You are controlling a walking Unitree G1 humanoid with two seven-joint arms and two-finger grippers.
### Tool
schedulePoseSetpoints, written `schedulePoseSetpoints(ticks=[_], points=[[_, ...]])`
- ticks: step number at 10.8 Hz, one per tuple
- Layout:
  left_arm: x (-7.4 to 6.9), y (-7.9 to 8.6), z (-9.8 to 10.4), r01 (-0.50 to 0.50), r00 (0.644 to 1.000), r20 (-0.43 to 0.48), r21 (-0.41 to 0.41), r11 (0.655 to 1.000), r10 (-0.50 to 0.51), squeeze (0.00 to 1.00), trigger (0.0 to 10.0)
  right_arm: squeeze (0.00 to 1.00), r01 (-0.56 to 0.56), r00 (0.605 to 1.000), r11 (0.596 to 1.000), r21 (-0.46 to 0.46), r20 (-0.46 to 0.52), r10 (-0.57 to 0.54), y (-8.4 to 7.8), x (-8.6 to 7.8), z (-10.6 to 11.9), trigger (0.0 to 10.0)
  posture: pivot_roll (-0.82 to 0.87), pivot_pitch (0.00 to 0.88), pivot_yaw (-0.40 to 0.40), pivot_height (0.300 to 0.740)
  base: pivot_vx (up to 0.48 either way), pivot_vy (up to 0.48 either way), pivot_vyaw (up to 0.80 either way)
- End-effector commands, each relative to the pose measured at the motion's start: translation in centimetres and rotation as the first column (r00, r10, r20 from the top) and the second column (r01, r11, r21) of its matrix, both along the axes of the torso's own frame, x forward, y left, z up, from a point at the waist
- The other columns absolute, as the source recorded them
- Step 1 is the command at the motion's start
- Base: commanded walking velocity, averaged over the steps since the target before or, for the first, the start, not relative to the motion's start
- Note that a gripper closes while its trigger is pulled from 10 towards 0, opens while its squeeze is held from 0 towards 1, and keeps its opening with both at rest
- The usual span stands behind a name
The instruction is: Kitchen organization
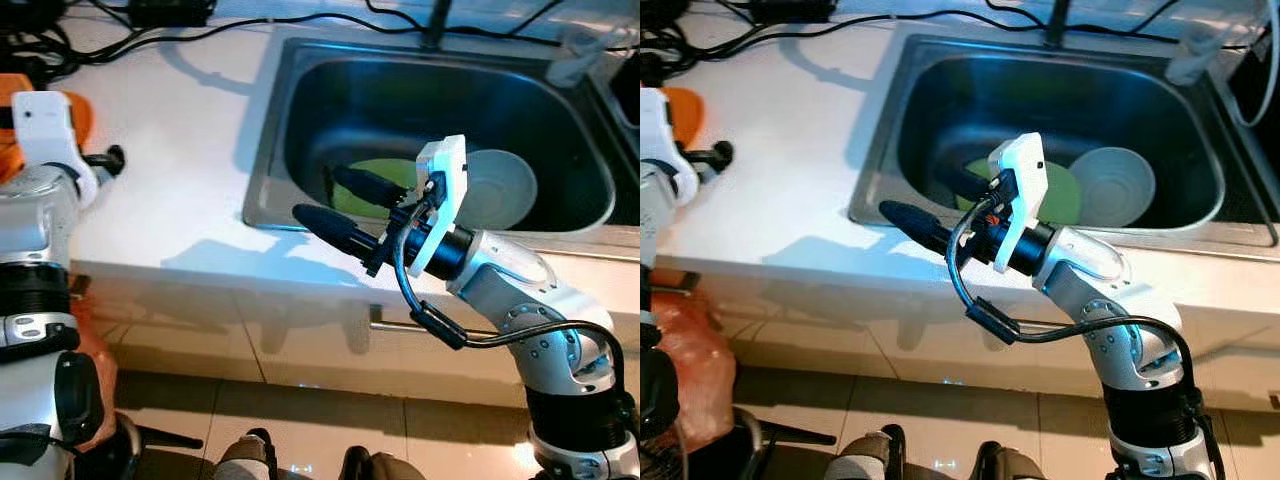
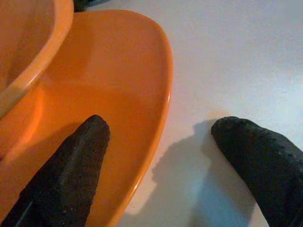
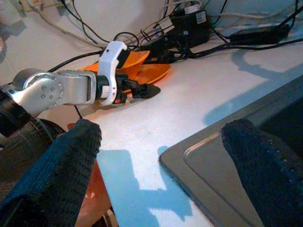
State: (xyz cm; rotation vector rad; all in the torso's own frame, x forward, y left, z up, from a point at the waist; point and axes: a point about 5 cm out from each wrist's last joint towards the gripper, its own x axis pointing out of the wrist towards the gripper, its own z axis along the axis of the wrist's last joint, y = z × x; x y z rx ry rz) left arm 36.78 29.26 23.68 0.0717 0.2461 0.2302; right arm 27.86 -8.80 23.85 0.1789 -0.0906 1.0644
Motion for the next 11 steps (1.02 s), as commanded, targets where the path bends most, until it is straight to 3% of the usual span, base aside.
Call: schedulePoseSetpoints(ticks=[1,7,11], points=[[-0.3,-2.4,-6.1,0.08,0.963,-0.247,-0.124,0.989,-0.108,0.0,10.0,0.0,-0.019,1.0,1.0,-0.001,0.006,0.019,0.0,-0.5,0.2,10.0,0.06,0.218,-0.045,0.74,0.0,0.0,0.0],[0.3,-6.7,-6.8,0.215,0.931,-0.257,-0.192,0.958,-0.261,0.0,10.0,0.0,-0.062,0.998,0.998,0.001,-0.002,0.062,0.2,-1.0,0.3,10.0,0.06,0.216,-0.043,0.74,0.0,0.0,0.0],[1.2,-12.3,-6.6,0.352,0.89,-0.209,-0.249,0.902,-0.405,0.0,10.0,0.0,-0.08,0.997,0.997,0.0,0.003,0.08,0.4,-1.3,0.6,10.0,0.05,0.213,-0.038,0.74,0.0,0.0,0.0]])
